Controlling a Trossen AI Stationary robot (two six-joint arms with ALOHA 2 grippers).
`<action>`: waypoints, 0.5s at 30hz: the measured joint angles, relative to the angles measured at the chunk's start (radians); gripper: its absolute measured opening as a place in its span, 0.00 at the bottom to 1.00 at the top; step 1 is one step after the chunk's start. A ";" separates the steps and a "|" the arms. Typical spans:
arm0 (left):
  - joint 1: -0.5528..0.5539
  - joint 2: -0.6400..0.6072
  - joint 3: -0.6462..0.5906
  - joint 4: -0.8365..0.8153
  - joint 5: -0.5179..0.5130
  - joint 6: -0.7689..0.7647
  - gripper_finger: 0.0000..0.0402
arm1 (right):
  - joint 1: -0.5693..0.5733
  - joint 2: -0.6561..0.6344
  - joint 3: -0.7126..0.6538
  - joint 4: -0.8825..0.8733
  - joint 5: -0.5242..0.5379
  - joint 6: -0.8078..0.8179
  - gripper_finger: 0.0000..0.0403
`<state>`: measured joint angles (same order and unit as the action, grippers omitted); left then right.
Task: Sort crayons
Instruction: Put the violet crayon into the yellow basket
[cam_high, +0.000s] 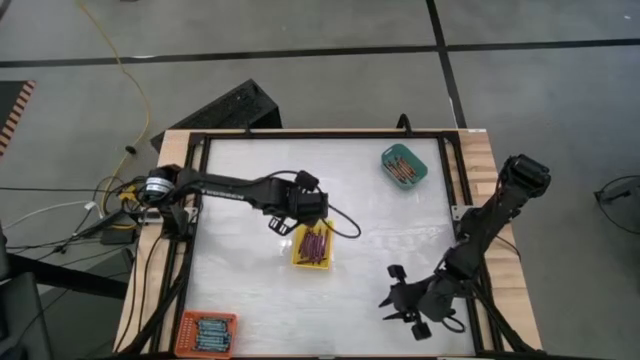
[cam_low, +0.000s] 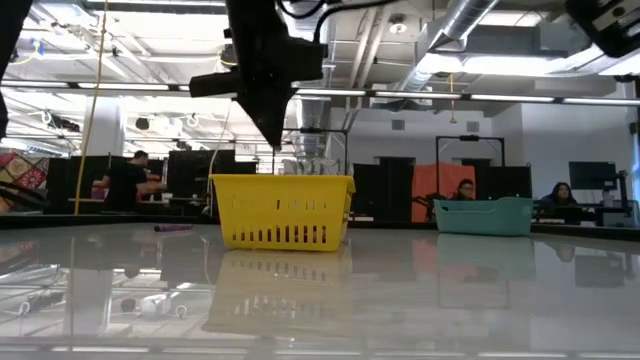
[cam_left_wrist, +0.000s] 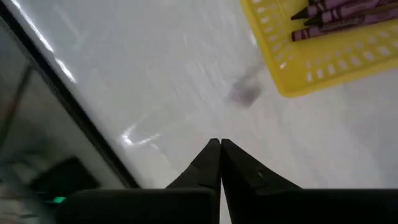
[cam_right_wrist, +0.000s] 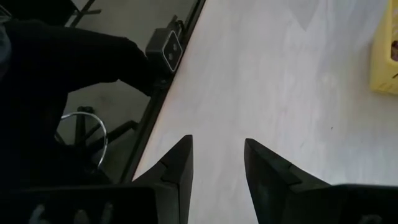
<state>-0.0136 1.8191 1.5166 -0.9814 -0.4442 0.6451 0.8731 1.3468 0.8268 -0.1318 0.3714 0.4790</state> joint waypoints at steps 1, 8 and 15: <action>-0.011 0.000 0.000 0.007 -0.016 0.019 0.00 | 0.005 0.000 0.000 0.005 0.009 0.000 0.34; -0.047 0.000 0.000 0.057 -0.081 0.145 0.00 | 0.020 0.000 0.000 0.015 0.047 0.011 0.34; -0.048 0.000 0.000 0.063 -0.092 0.156 0.00 | 0.031 0.000 0.000 0.013 0.050 0.014 0.34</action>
<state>-0.0620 1.8194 1.5166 -0.9186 -0.5362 0.8007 0.9037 1.3468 0.8268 -0.1184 0.4212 0.4927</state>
